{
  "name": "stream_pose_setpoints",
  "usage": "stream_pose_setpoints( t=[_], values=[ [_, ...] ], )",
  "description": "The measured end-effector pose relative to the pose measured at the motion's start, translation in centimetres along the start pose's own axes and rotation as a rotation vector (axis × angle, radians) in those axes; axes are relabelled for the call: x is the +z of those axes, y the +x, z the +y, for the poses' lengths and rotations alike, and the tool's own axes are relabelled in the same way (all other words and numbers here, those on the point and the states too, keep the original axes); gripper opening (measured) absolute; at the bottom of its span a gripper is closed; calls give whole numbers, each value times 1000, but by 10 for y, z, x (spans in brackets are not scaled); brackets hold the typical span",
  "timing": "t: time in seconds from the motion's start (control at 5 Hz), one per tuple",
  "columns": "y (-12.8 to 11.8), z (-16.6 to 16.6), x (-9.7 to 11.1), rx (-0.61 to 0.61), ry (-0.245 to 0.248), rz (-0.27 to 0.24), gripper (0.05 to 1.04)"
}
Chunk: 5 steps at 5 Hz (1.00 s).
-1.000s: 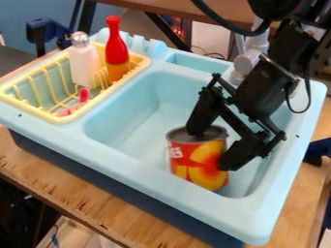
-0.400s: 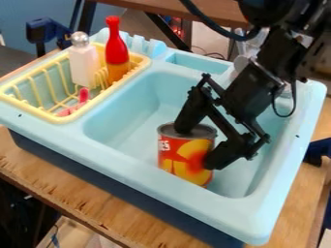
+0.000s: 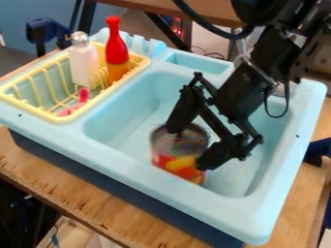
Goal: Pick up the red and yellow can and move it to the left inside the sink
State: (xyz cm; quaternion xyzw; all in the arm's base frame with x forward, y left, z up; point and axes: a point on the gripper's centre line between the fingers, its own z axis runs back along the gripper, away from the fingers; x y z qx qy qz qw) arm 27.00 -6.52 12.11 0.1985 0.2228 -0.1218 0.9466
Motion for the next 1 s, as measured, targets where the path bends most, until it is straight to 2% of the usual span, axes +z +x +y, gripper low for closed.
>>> stream_pose_setpoints(
  t=[0.2, 0.4, 0.6, 0.8, 1.0],
  values=[
    [-9, 1, 11, 14, -37, -85, 999],
    [-28, -6, 26, 44, -157, -209, 999],
    [-47, -5, 41, 44, -214, -324, 999],
    [-71, -4, 45, 14, -252, -441, 999],
    [-80, -12, 50, -25, -214, -431, 999]
  ],
)
